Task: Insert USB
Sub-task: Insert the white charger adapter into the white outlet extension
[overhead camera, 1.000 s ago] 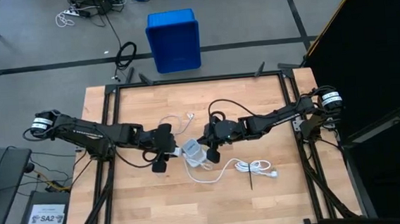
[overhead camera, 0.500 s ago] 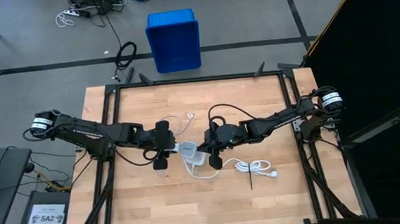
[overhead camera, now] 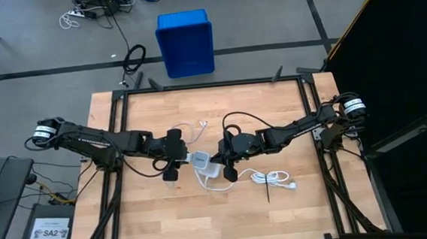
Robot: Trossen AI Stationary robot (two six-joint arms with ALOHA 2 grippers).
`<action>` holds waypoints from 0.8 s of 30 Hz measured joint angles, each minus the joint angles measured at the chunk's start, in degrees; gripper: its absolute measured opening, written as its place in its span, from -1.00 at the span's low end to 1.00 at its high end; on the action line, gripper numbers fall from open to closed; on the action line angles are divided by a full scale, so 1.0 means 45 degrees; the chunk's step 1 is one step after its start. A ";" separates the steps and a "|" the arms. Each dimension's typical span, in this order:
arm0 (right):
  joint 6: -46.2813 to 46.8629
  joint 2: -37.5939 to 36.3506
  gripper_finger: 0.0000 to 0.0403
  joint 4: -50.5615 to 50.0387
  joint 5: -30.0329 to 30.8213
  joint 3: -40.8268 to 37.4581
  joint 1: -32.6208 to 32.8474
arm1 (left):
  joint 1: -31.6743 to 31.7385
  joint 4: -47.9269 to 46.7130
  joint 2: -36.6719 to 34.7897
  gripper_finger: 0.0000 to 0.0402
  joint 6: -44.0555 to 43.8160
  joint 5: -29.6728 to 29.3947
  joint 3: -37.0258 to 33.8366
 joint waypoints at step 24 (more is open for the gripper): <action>0.0334 0.0000 -1.00 -0.0552 0.0259 0.0010 -0.0044 | -0.0015 -0.0083 0.0000 -0.37 0.0029 0.0173 0.0005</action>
